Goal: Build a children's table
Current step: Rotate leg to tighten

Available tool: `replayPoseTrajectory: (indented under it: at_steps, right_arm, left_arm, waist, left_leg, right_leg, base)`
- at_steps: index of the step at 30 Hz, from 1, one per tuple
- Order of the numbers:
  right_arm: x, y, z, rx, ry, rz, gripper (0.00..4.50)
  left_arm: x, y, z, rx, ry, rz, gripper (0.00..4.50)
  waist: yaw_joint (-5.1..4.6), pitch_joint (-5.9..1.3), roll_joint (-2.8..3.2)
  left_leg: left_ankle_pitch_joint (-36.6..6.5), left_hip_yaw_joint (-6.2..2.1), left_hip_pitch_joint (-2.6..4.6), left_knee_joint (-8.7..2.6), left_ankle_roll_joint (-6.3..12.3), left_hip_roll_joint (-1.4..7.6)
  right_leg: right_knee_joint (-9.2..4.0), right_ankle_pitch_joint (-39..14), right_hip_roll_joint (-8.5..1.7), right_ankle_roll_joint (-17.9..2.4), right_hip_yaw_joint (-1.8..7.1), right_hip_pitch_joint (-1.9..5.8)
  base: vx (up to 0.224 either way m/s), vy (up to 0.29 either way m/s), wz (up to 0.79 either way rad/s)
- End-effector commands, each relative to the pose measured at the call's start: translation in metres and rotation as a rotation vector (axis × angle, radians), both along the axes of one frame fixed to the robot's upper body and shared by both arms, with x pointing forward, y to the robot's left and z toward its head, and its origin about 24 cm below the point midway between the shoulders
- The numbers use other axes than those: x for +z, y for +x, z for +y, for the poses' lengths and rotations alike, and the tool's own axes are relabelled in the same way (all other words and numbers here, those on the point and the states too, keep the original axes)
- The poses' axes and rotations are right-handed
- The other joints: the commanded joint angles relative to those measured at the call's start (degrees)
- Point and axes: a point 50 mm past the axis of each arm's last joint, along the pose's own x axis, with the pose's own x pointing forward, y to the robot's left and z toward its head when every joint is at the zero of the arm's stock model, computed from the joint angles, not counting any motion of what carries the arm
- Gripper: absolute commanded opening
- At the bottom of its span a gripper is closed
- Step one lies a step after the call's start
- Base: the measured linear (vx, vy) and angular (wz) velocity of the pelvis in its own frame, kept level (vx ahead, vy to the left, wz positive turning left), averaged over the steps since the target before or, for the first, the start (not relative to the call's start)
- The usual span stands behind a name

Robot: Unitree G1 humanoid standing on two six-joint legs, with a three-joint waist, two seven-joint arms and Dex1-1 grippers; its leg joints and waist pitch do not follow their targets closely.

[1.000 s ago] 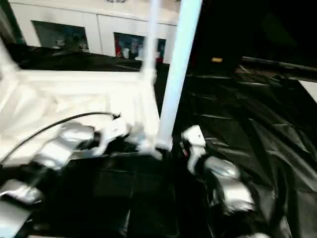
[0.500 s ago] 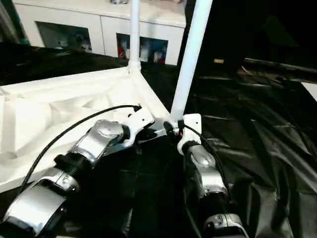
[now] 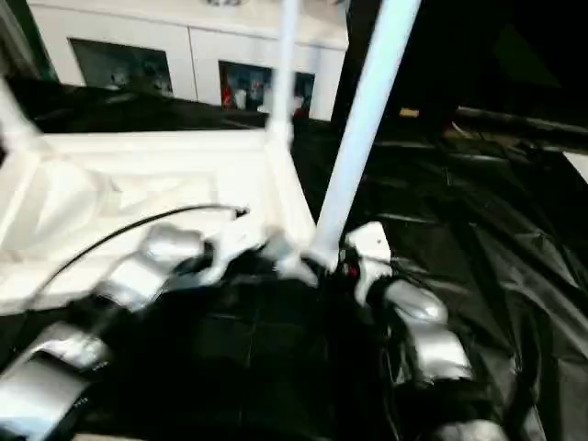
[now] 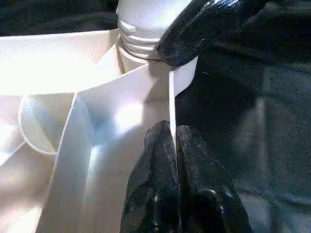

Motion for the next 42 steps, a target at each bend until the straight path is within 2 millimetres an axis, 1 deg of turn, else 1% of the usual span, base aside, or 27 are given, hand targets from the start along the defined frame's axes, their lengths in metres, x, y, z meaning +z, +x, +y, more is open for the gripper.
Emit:
replayPoseTrajectory:
  at_steps: [1,5,6,8,10,11,13,17,19,21,23,24,25,27,28,29,30,31,33,34,35,36,37,38,39,41,42]
  right_arm:
    - [0.010,0.003,-0.012,-0.008,-0.012,-0.046,3.77]
    - [0.009,0.000,-0.011,0.037,-0.019,-0.027,3.77]
    - [0.007,0.000,-0.010,0.043,-0.022,-0.022,3.51]
    - [0.007,0.000,-0.009,0.051,-0.023,-0.017,3.51]
    - [0.007,-0.001,-0.009,0.056,-0.019,-0.013,3.31]
    - [0.006,-0.001,-0.009,0.057,-0.016,-0.011,3.31]
    - [0.006,-0.001,-0.008,0.060,-0.007,-0.007,3.06]
    - [0.006,-0.001,-0.008,0.055,0.002,-0.006,2.78]
    - [0.006,0.000,-0.008,0.040,0.006,-0.006,2.72]
    - [0.003,0.002,-0.010,-0.024,0.003,-0.002,2.72]
    - [-0.001,0.007,-0.012,-0.118,-0.015,0.006,2.70]
    - [-0.003,0.009,-0.014,-0.160,-0.024,0.012,2.69]
    - [-0.004,0.010,-0.014,-0.173,-0.025,0.013,2.69]
    - [-0.013,0.019,-0.020,-0.387,-0.047,0.045,2.69]
    - [-0.016,0.021,-0.020,-0.449,-0.061,0.055,2.69]
    - [-0.018,0.022,-0.020,-0.481,-0.070,0.059,2.69]
    - [-0.021,0.024,-0.019,-0.532,-0.107,0.063,2.69]
    - [-0.022,0.025,-0.019,-0.554,-0.109,0.067,2.69]
    - [-0.023,0.028,-0.017,-0.604,-0.111,0.078,2.69]
    - [-0.025,0.031,-0.013,-0.652,-0.099,0.090,2.69]
    - [-0.025,0.031,-0.013,-0.652,-0.099,0.090,2.69]
    - [-0.025,0.034,-0.005,-0.685,-0.091,0.093,2.69]
    - [-0.024,0.036,0.002,-0.692,-0.082,0.094,2.69]
    - [-0.024,0.037,0.006,-0.688,-0.075,0.093,2.69]
    - [-0.023,0.038,0.010,-0.683,-0.072,0.090,2.69]
    - [-0.023,0.038,0.015,-0.670,-0.071,0.083,2.69]
    - [-0.022,0.038,0.017,-0.659,-0.048,0.082,3.04]
  left_arm:
    - [-0.011,-0.016,-0.006,-0.111,-0.018,0.074,0.00]
    - [-0.011,-0.018,-0.003,-0.114,-0.014,0.077,0.00]
    - [-0.012,-0.017,-0.002,-0.111,-0.011,0.076,0.00]
    - [-0.011,-0.018,0.000,-0.111,-0.012,0.076,0.00]
    - [-0.011,-0.018,0.000,-0.111,-0.012,0.077,0.00]
    - [-0.011,-0.018,0.000,-0.111,-0.012,0.077,0.00]
    - [-0.011,-0.019,0.001,-0.108,-0.012,0.078,0.00]
    - [-0.011,-0.019,0.001,-0.105,-0.010,0.079,0.00]
    - [-0.011,-0.018,0.001,-0.096,-0.012,0.077,0.00]
    - [-0.012,-0.016,-0.002,-0.069,-0.018,0.079,0.00]
    - [-0.014,-0.013,-0.005,-0.031,-0.022,0.080,0.00]
    - [-0.014,-0.012,-0.006,-0.015,-0.023,0.081,0.00]
    - [-0.014,-0.011,-0.006,-0.007,-0.022,0.080,0.00]
    - [-0.018,0.000,-0.015,0.111,-0.012,0.056,0.00]
    - [-0.018,0.005,-0.020,0.160,-0.015,0.041,0.00]
    - [-0.018,0.007,-0.022,0.187,-0.018,0.032,0.00]
    - [-0.016,0.012,-0.030,0.225,-0.029,0.016,0.00]
    - [-0.016,0.014,-0.032,0.246,-0.028,0.010,0.00]
    - [-0.015,0.017,-0.038,0.288,-0.022,-0.001,0.00]
    - [-0.015,0.021,-0.043,0.345,-0.015,-0.007,0.00]
    - [-0.015,0.021,-0.043,0.345,-0.015,-0.007,0.00]
    - [-0.016,0.024,-0.050,0.381,-0.005,-0.014,0.00]
    - [-0.016,0.025,-0.053,0.397,-0.002,-0.018,0.00]
    - [-0.016,0.025,-0.055,0.398,0.000,-0.019,0.00]
    - [-0.016,0.026,-0.056,0.400,0.002,-0.019,0.00]
    - [-0.016,0.026,-0.056,0.401,0.007,-0.021,0.00]
    - [-0.017,0.025,-0.056,0.394,0.011,-0.020,0.00]
  waist:
    - [-0.04,-3.47,-0.24]
    - [0.00,-3.51,-0.42]
    - [0.04,-3.58,-0.53]
    - [0.06,-3.52,-0.46]
    - [-0.01,-3.46,-0.49]
    - [0.00,-3.44,-0.43]
    - [-0.02,-3.46,-0.37]
    - [-0.03,-3.47,-0.31]
    - [-0.02,-3.50,-0.32]
    - [-0.02,-3.52,-0.33]
    - [-0.08,-3.43,-0.32]
    - [-0.22,-3.29,-0.30]
    - [-0.29,-3.28,-0.28]
    - [-0.58,-3.16,-0.23]
    - [-0.77,-3.32,-0.37]
    - [-0.77,-3.32,-0.37]
    - [-0.64,-3.30,-0.36]
    - [-0.61,-3.31,-0.43]
    - [-0.53,-3.54,-0.35]
    - [-0.38,-3.54,-0.35]
    - [-0.47,-3.55,-0.41]
    - [-0.27,-3.69,-0.38]
    - [-0.35,-3.79,-0.18]
    - [-0.35,-3.79,-0.18]
    - [-0.18,-3.89,-0.34]
    - [-0.12,-3.90,-0.30]
    - [-0.11,-3.83,-0.40]
  left_leg:
    - [-10.7,-1.62,0.40,-4.00,2.94,3.69]
    - [-9.1,-1.44,0.37,-3.81,3.44,3.55]
    - [-8.3,-1.43,0.28,-3.73,3.70,3.48]
    - [-8.2,-1.42,0.29,-3.73,3.80,3.47]
    - [-8.9,-1.45,0.37,-3.77,3.68,3.50]
    - [-9.1,-1.49,0.36,-3.82,3.57,3.54]
    - [-9.1,-1.50,0.36,-3.82,3.39,3.55]
    - [-9.1,-1.48,0.43,-3.82,3.27,3.52]
    - [-8.9,-1.47,0.40,-3.78,3.26,3.50]
    - [-8.7,-1.43,0.43,-3.76,3.24,3.46]
    - [-9.2,-1.45,0.45,-3.83,2.92,3.43]
    - [-10.6,-1.55,0.47,-3.98,2.04,3.38]
    - [-11.2,-1.58,0.53,-3.98,1.81,3.38]
    - [-12.3,-1.64,0.66,-4.11,0.83,3.32]
    - [-13.2,-1.80,0.75,-4.11,-0.32,3.23]
    - [-13.2,-1.80,0.75,-4.11,-0.32,3.23]
    - [-12.8,-1.66,0.82,-4.00,-0.08,3.19]
    - [-12.9,-1.65,0.86,-3.97,0.15,3.13]
    - [-11.7,-1.65,0.63,-3.87,0.84,2.97]
    - [-11.3,-1.61,0.64,-3.84,1.30,3.06]
    - [-11.2,-1.48,0.56,-3.79,1.43,2.96]
    - [-10.6,-1.51,0.66,-3.76,1.52,2.95]
    - [-9.7,-1.44,0.62,-3.73,1.64,2.87]
    - [-9.7,-1.44,0.62,-3.73,1.64,2.87]
    - [-9.1,-1.43,0.51,-3.64,2.16,2.87]
    - [-8.5,-1.41,0.46,-3.62,2.77,2.89]
    - [-8.5,-1.35,0.46,-3.62,3.46,2.91]
  right_leg:
    - [-4.47,-13.8,-5.22,-11.5,2.84,2.35]
    - [-4.24,-11.3,-5.11,-12.2,2.86,2.41]
    - [-4.06,-10.5,-5.10,-12.3,2.82,2.51]
    - [-4.11,-10.6,-5.15,-12.2,2.82,2.47]
    - [-4.23,-11.9,-5.09,-12.0,2.78,2.40]
    - [-4.25,-12.3,-5.15,-11.9,2.78,2.42]
    - [-4.26,-12.4,-5.11,-11.8,2.78,2.40]
    - [-4.25,-12.0,-5.08,-11.9,2.80,2.39]
    - [-4.19,-11.5,-5.08,-12.0,2.81,2.42]
    - [-4.19,-11.4,-5.05,-12.0,2.81,2.41]
    - [-4.31,-12.6,-5.05,-11.8,2.79,2.29]
    - [-4.66,-15.6,-5.09,-11.1,2.75,2.23]
    - [-4.76,-16.7,-5.14,-10.9,2.76,2.16]
    - [-5.04,-19.2,-5.09,-10.2,2.73,1.85]
    - [-5.23,-21.4,-5.18,-9.5,2.70,1.93]
    - [-5.23,-21.4,-5.18,-9.5,2.70,1.93]
    - [-5.25,-19.8,-5.12,-9.3,2.82,1.79]
    - [-5.26,-19.5,-5.12,-9.3,2.82,1.81]
    - [-5.03,-17.7,-5.15,-9.4,2.81,2.09]
    - [-5.00,-16.4,-5.15,-9.6,2.80,2.08]
    - [-4.92,-15.8,-4.98,-9.7,2.81,2.02]
    - [-4.78,-14.7,-5.01,-10.0,2.76,2.11]
    - [-4.66,-12.8,-4.94,-10.4,2.74,2.12]
    - [-4.66,-12.8,-4.94,-10.4,2.74,2.12]
    - [-4.44,-10.9,-5.04,-10.6,2.70,2.38]
    - [-4.24,-9.1,-5.01,-11.0,2.70,2.39]
    - [-4.26,-8.3,-5.03,-11.4,2.64,2.40]
  base:
    - [0.000,0.000,0.00]
    - [0.000,0.000,0.00]
    - [0.000,0.000,0.00]
    - [0.000,0.000,0.00]
    - [0.000,0.000,0.00]
    - [0.000,0.000,0.00]
    - [0.000,0.000,0.00]
    - [0.000,0.000,0.00]
    - [0.000,0.000,0.00]
    - [0.000,0.000,0.00]
    - [0.000,0.000,0.00]
    - [0.000,0.000,0.00]
    - [0.000,0.000,0.00]
    - [0.000,0.000,0.00]
    - [0.000,0.000,0.00]
    - [0.000,0.000,0.00]
    - [0.000,0.000,0.00]
    - [0.000,0.000,0.00]
    - [0.000,0.000,0.00]
    - [0.000,0.000,0.00]
    - [0.000,0.000,0.00]
    - [0.000,0.000,0.00]
    - [0.000,0.000,0.00]
    - [0.000,0.000,0.00]
    - [0.000,0.000,0.00]
    - [0.000,0.000,0.00]
    - [0.000,0.000,0.00]
